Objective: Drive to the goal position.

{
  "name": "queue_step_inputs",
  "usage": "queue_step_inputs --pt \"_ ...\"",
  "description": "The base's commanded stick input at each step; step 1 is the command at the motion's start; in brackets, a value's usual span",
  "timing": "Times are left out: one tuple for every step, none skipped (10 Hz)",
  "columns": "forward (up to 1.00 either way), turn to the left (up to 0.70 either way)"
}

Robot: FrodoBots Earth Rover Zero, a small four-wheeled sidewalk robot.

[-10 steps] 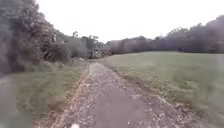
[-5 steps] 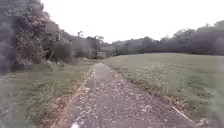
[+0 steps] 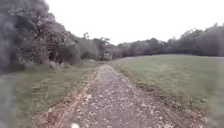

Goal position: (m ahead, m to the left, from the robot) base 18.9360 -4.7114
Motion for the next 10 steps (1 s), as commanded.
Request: queue_step_inputs --pt "0.7 0.0" --pt "0.7 0.0" --pt "0.7 0.0" --pt "0.7 0.0" --pt "0.7 0.0" --pt "0.7 0.0" --pt "0.7 0.0" --pt "0.7 0.02" --pt "0.7 0.17" --pt "0.7 0.32"
